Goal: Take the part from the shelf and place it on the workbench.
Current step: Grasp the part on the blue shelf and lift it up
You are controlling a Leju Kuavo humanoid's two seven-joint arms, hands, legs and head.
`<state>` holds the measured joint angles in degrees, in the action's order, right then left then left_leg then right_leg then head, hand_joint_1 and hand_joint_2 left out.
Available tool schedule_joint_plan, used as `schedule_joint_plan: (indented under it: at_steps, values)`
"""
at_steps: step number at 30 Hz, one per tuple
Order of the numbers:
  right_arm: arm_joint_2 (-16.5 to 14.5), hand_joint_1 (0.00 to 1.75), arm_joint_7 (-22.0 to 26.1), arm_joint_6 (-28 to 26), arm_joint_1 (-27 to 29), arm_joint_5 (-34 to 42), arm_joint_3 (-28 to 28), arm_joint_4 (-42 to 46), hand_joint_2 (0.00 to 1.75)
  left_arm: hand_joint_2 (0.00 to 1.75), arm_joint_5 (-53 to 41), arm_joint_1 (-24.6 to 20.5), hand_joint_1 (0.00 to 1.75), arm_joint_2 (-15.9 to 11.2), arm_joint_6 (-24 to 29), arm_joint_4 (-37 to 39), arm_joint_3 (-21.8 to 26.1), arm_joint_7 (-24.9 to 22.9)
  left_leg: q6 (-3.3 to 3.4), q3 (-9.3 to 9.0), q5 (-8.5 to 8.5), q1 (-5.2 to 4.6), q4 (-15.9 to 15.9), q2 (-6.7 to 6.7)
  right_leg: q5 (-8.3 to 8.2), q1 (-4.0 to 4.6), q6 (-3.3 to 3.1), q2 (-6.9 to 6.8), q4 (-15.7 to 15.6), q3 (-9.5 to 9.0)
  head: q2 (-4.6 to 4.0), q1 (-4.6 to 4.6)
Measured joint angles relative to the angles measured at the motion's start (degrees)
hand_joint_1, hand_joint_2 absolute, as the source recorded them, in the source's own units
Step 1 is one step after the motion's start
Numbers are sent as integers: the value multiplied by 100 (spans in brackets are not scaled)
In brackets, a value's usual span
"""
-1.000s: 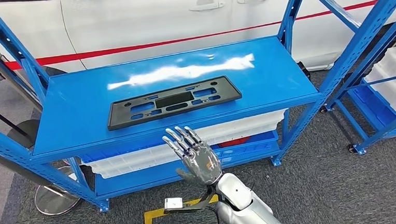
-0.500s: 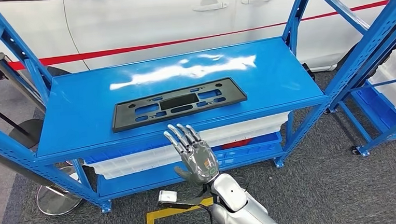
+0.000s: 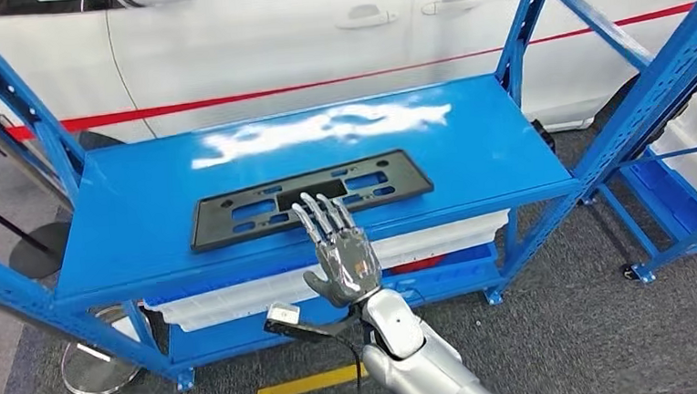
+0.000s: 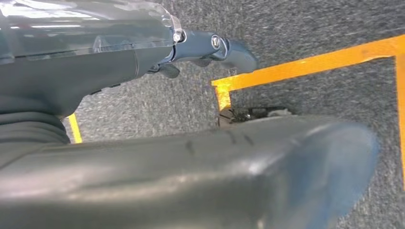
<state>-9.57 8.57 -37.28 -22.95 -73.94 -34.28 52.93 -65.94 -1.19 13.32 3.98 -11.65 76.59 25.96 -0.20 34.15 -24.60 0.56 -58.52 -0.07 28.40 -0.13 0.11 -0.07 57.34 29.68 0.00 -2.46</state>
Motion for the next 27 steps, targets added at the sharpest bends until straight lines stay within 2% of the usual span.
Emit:
schedule_joint_plan:
  at_steps: [2, 4, 5, 7, 8, 9, 10, 12, 13, 14, 16, 19, 21, 23, 24, 25, 27]
  values:
    - [-6, 0, -61, 35, 2, -77, -10, 50, 175, 0, -26, 1, 0, -13, -31, 0, -8, -1, 89, -37, -35, -3, 45, -15, 15, -1, 63, -2, 23, -19, 0, 1]
    - [-10, 0, -83, 42, -2, -111, -23, 94, 175, 0, -37, 8, 0, -26, -46, 0, -16, -1, 165, -107, -63, 6, 73, -21, 110, -15, 120, 1, 243, 65, 0, 1]
    - [-10, 0, -85, 43, -3, -117, -27, 110, 175, 0, -38, 7, 0, -30, -49, 0, -21, -1, 193, -142, -79, 11, 84, -22, 222, -21, 143, 2, 506, 208, 0, 1]
    - [-8, 0, -85, 43, 10, -120, -32, 125, 175, 0, -41, 4, 0, -40, -49, 0, -30, 0, 230, -190, -130, 1, 86, -25, 507, -25, 178, 2, 1267, 685, 0, 1]
    - [-7, 0, -85, 43, 24, -120, -33, 126, 175, 0, -43, 6, 0, -45, -49, 0, -34, -1, 237, -221, -160, -8, 86, -30, 579, -24, 179, 2, 1574, 919, 0, 1]
    - [-5, 0, -85, 44, 37, -120, -33, 126, 175, 0, -45, 12, 0, -49, -49, 0, -39, -1, 240, -261, -195, -18, 86, -36, 544, -21, 167, 2, 1706, 1075, 0, 1]
    - [-5, 0, -85, 44, 45, -120, -33, 127, 175, 0, -47, 18, 0, -52, -49, 0, -44, -2, 240, -314, -233, -29, 86, -42, 385, -15, 141, 3, 1613, 1116, 0, 1]
    - [-5, 0, -86, 44, 45, -124, -33, 135, 175, 0, -49, 24, 0, -52, -49, 0, -51, -2, 233, -429, -317, -51, 94, -50, -171, 21, 35, 1, 875, 905, 0, 1]
    - [-5, 0, -92, 49, 43, -132, -34, 140, 175, 0, -51, 22, 0, -51, -51, 0, -54, -2, 219, -478, -357, -60, 97, -52, -331, 54, -25, -2, 514, 781, 0, -2]
    - [-5, 0, -103, 63, 41, -144, -34, 145, 175, 0, -56, 18, 0, -51, -55, 0, -56, -5, 194, -506, -393, -59, 106, -54, -401, 86, -78, -1, 253, 688, 0, 1]
    - [-5, 0, -140, 103, 45, -186, -34, 157, 175, 0, -77, 17, 0, -50, -69, 0, -60, -14, 123, -564, -407, -57, 92, -48, -360, 128, -159, 5, 85, 624, 0, 6]
    - [-14, 0, -185, 166, 50, -262, -32, 208, 175, 0, -114, 21, 0, -62, -102, 0, -73, -34, 17, -586, -488, -61, -93, -32, -425, 76, -223, 15, -13, 445, 0, 7]
    - [-23, 0, -197, 216, 48, -309, -33, 249, 175, 0, -123, 5, 0, -74, -131, 0, -80, -46, -50, -333, -764, -36, -611, -28, -389, 48, -244, 6, -41, 347, 0, 5]
    - [-28, 0, -221, 289, 75, -361, -34, 276, 175, 0, -139, 0, 0, -87, -155, 0, -85, -52, -104, 101, -1058, -3, -1274, -26, -331, 47, -251, 7, -37, 304, 0, 3]
    - [-29, 0, -238, 333, 102, -391, -33, 293, 175, 0, -154, 8, 0, -96, -163, 0, -90, -54, -117, 247, -1076, 10, -1424, -26, -302, 45, -248, 12, -32, 278, 0, 3]
    - [-30, 0, -255, 375, 125, -420, -33, 314, 175, 0, -168, 16, 0, -105, -166, 0, -94, -54, -132, 299, -963, 22, -1370, -25, -271, 41, -238, 21, -25, 244, 0, 3]
    - [-31, 0, -271, 418, 150, -454, -32, 363, 175, 0, -188, 29, 0, -124, -167, 0, -102, -54, -144, 123, -424, 40, -681, -18, -194, 29, -203, 35, -9, 156, 0, 3]
